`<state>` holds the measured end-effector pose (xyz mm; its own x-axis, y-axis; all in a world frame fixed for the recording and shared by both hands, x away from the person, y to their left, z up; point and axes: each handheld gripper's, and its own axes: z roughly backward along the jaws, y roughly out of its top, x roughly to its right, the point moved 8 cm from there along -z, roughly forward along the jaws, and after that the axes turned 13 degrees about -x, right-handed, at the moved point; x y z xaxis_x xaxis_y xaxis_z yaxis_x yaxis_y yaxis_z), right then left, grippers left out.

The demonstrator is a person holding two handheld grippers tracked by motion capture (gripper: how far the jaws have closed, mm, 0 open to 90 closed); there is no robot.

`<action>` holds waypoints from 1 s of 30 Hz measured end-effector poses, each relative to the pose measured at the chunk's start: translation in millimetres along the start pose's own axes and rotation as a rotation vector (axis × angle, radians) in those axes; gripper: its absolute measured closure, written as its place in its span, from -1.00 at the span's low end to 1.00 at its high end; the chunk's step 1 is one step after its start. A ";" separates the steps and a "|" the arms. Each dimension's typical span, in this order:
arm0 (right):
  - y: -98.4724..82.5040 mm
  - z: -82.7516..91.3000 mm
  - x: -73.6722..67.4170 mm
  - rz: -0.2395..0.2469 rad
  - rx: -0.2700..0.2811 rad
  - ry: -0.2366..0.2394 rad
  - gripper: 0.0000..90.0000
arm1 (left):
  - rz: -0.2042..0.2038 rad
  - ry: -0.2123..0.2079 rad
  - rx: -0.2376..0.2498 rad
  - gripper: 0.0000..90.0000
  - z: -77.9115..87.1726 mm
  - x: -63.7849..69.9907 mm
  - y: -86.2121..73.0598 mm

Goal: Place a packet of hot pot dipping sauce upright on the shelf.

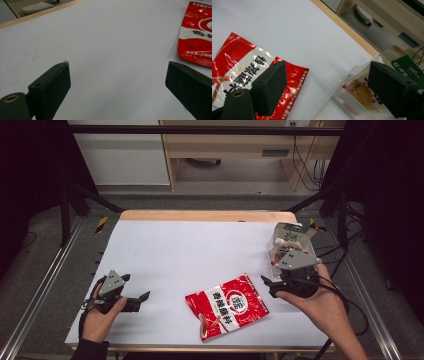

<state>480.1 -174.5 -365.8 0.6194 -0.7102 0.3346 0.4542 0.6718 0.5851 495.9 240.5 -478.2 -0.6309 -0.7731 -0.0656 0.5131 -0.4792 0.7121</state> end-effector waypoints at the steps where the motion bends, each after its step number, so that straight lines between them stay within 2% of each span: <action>1: -1.6 -2.3 -4.8 0.000 -0.002 0.011 -0.64 | 0.001 -0.009 0.002 -0.87 -0.2 1.6 0.7; 5: -7.8 -11.6 -20.8 0.003 -0.013 0.031 -0.64 | -0.015 -0.013 -0.002 -0.87 -1.5 6.1 2.3; 8: -14.5 -18.4 -28.9 0.006 -0.050 0.016 -0.53 | -0.022 -0.016 -0.006 -0.87 -2.9 9.3 3.0; 16: -18.8 -35.2 -49.4 -0.042 -0.019 0.059 -0.57 | -0.048 -0.031 -0.018 -0.87 -6.8 20.3 5.9; 19: -22.9 -43.2 -56.5 -0.050 -0.023 0.064 -0.58 | -0.058 -0.036 -0.020 -0.87 -9.0 25.2 7.7; 23: -29.1 -51.8 -59.9 -0.076 -0.023 0.050 -0.61 | -0.073 -0.038 -0.017 -0.87 -11.9 31.5 11.5; 30: -41.1 -57.6 -69.1 -0.109 -0.017 0.097 -0.61 | -0.089 -0.046 -0.019 -0.85 -19.2 43.8 17.8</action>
<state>455.6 -140.9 -455.5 0.6243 -0.7562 0.1962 0.5324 0.5956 0.6015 488.6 190.1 -481.8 -0.7004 -0.7074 -0.0950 0.4649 -0.5531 0.6913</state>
